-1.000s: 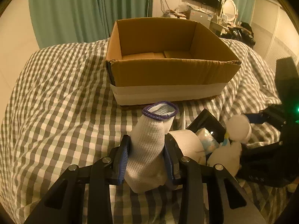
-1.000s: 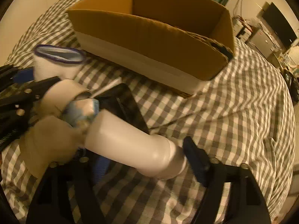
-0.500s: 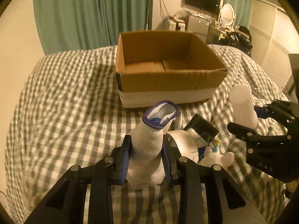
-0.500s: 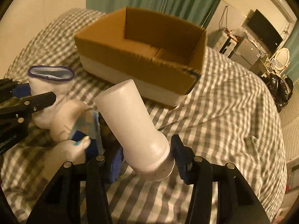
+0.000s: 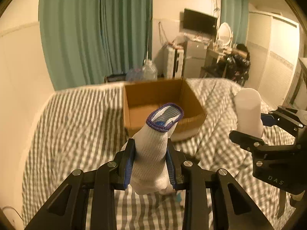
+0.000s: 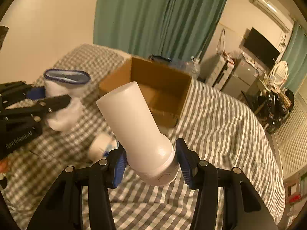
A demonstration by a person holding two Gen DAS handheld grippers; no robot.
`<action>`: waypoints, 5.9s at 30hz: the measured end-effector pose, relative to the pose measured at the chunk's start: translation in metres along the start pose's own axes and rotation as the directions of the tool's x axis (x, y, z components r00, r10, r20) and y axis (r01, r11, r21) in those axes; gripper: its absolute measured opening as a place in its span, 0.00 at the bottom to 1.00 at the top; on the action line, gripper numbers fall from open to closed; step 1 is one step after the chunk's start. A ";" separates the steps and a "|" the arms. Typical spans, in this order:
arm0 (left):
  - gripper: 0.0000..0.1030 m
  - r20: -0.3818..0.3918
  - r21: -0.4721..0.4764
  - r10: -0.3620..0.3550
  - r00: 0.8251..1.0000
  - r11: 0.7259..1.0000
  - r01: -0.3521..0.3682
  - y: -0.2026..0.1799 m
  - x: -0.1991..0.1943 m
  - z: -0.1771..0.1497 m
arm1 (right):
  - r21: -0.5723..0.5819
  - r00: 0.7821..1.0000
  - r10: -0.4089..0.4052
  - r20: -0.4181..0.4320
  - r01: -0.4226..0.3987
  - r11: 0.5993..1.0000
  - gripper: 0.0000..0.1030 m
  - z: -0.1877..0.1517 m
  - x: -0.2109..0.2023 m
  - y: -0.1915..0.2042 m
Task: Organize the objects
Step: 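Carry the cup with the left tool while the right tool carries the bottle over the box, then open both tools to drop the cup and bottle into the box, then grasp the white tape roll with the left tool while the right tool grasps the white figurine, then carry the tape roll with the left tool while the right tool carries the figurine over the box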
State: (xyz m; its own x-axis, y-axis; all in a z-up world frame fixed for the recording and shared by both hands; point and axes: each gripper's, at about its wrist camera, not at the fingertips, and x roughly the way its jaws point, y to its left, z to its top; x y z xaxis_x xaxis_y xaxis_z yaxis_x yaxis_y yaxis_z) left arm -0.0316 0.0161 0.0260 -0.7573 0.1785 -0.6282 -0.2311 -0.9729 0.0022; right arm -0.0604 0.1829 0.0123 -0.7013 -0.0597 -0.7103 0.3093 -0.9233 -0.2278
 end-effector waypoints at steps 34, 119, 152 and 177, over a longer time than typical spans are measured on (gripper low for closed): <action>0.30 0.015 0.078 -0.035 0.999 0.996 0.034 0.012 0.224 0.096 | 0.186 0.982 0.161 -0.099 -0.141 0.972 0.47 0.134 0.238 -0.059; 0.89 -0.260 0.019 0.053 0.964 0.999 -0.050 -0.019 0.081 -0.100 | 0.221 0.990 0.078 -0.116 -0.050 0.974 0.44 -0.072 0.076 0.017; 0.29 -0.217 0.011 0.010 0.976 1.000 -0.008 -0.028 0.074 -0.084 | 0.253 0.991 0.095 -0.092 -0.069 0.965 0.44 -0.078 0.064 0.017; 0.28 -0.012 0.008 -0.012 1.000 1.000 0.012 -0.001 -0.007 0.013 | 0.126 0.988 0.051 0.145 -0.070 0.990 0.44 0.009 -0.033 0.017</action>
State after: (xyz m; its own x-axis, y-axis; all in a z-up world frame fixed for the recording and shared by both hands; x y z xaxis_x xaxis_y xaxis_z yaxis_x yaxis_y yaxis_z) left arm -0.0341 0.0176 0.0399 -0.7474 0.1885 -0.6371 -0.2449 -0.9695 0.0005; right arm -0.0379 0.1660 0.0379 -0.7700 -0.1612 -0.6173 0.2742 -0.9572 -0.0921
